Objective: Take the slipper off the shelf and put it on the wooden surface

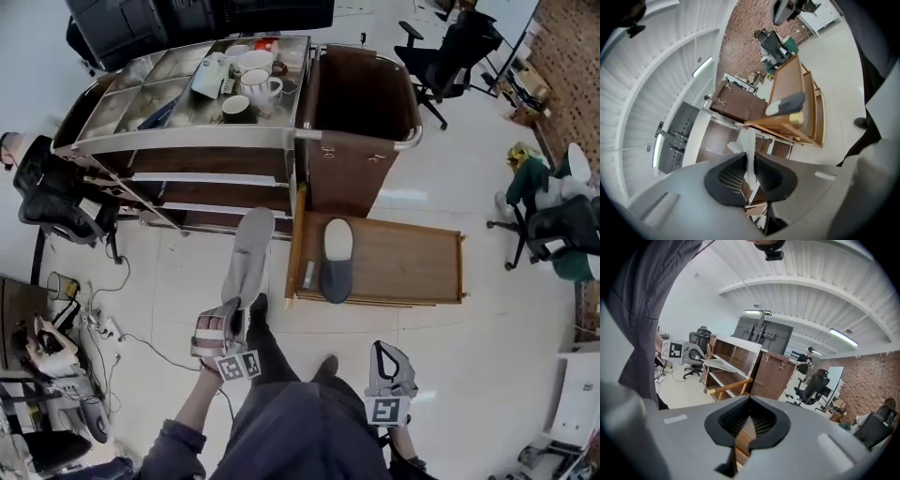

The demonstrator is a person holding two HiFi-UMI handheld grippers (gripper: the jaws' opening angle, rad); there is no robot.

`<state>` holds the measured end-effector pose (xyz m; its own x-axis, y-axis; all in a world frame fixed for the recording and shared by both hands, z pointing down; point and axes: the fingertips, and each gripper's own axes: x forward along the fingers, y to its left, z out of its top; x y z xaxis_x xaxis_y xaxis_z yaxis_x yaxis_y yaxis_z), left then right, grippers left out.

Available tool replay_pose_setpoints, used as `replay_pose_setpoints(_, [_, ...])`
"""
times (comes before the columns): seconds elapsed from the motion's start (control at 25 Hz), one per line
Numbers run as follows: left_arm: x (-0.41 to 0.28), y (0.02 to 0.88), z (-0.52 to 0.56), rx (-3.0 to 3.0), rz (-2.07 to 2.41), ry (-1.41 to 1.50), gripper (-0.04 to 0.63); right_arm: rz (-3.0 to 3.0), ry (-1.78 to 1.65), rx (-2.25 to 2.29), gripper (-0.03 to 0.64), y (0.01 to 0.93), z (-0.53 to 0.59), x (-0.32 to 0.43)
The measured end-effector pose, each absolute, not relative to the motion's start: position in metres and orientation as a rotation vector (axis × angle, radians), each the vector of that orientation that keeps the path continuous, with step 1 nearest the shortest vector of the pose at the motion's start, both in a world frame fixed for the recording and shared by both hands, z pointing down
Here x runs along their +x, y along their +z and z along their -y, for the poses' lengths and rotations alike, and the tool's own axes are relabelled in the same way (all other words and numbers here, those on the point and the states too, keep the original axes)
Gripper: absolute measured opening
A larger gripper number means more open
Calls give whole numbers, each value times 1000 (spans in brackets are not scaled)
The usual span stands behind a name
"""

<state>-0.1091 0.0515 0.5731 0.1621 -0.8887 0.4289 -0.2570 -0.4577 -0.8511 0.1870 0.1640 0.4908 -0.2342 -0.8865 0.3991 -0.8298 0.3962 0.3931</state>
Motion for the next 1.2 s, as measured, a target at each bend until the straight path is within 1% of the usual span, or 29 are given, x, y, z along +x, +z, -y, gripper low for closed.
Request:
replay_pose_setpoints(0.2, [-3,547,-122,-1875,-1057,-1212,63,2114,-155,1503,2,477,-222,242])
replay_pose_setpoints(0.4, [124,581,-109,-1932,-880,-1209,63,2083,-125,1571,2,474,-260,277])
replay_pose_setpoints(0.48, [167,607,-89,-1923,-821,-1265,63,2061,-90,1623,2,478,-279,294])
replay_pose_setpoints(0.6, [218,658,-59,-1886,-708,-1422,64,2011,-69,1711,2,479,-305,322])
replay_pose_setpoints(0.72, [248,699,-48,-1869,-593,-1549,72,1933,-27,1762,2,482,-326,346])
replay_pose_setpoints(0.8, [263,714,-46,-1881,-547,-1576,92,1891,1,1803,2,484,-336,359])
replay_pose_setpoints(0.88, [273,724,-48,-1894,-503,-1596,121,1865,1,1825,2,485,-341,368])
replay_pose_setpoints(0.92, [277,728,-51,-1902,-483,-1611,158,1855,-1,1825,2,484,-343,370])
replay_pose_setpoints(1.04, [282,734,-66,-1957,-455,-1636,341,1857,-5,1821,2,484,-345,371])
replay_pose_setpoints(1.12, [282,726,-77,-1998,-464,-1589,345,1878,-2,1814,2,483,-341,367])
replay_pose_setpoints(1.2, [278,712,-90,-2028,-478,-1529,364,1901,5,1792,2,483,-335,362])
